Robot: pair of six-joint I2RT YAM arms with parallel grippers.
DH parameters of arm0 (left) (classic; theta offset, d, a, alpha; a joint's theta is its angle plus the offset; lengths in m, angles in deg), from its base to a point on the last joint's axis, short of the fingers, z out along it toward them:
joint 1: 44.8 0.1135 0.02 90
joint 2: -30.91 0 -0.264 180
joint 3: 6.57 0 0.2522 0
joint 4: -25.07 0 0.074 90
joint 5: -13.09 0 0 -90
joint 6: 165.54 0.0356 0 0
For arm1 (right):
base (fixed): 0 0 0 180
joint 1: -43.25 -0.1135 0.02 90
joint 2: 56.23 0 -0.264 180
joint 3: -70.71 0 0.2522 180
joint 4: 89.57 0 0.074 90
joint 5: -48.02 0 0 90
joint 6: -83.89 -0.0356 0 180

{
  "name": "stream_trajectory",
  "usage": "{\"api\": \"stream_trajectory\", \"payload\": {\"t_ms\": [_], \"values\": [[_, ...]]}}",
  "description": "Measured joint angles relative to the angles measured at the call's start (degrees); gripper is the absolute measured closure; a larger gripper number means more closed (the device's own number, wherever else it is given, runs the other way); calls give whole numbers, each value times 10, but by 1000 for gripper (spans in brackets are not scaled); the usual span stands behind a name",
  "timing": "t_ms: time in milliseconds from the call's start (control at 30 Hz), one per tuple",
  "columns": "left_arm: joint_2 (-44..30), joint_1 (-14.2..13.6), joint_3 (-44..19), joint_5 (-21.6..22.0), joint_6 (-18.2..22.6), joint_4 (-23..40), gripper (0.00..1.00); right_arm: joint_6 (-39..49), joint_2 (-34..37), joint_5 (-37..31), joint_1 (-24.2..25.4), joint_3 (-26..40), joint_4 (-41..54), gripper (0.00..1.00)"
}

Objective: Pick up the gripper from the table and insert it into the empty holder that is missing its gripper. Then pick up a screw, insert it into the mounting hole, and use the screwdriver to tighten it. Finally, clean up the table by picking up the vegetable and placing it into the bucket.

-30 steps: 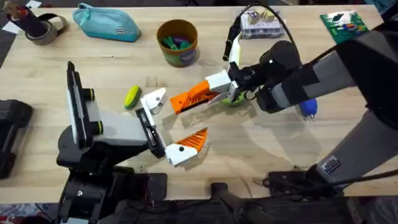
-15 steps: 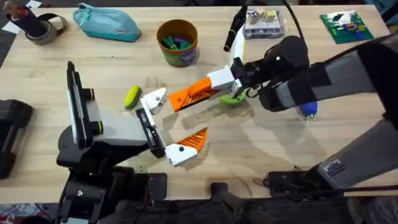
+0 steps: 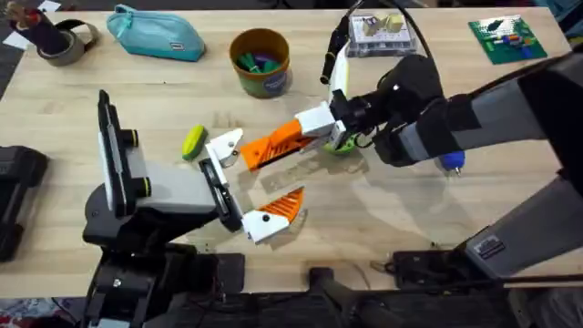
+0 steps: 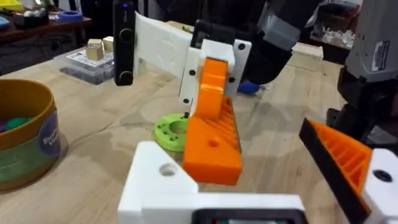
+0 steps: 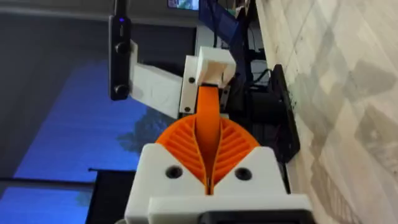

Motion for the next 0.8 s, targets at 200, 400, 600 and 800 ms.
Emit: {"api": "stream_trajectory", "payload": {"t_ms": [200,400,600,800], "values": [[0,0,0,1,0,0,12,1,0,-24,-5,0,18,983],[0,0,0,0,-2,0,12,4,0,-30,-9,0,40,983],[0,0,0,0,-2,0,13,11,0,-33,-9,0,40,983],[0,0,0,0,-2,0,15,15,0,-49,-18,0,41,983]]}}
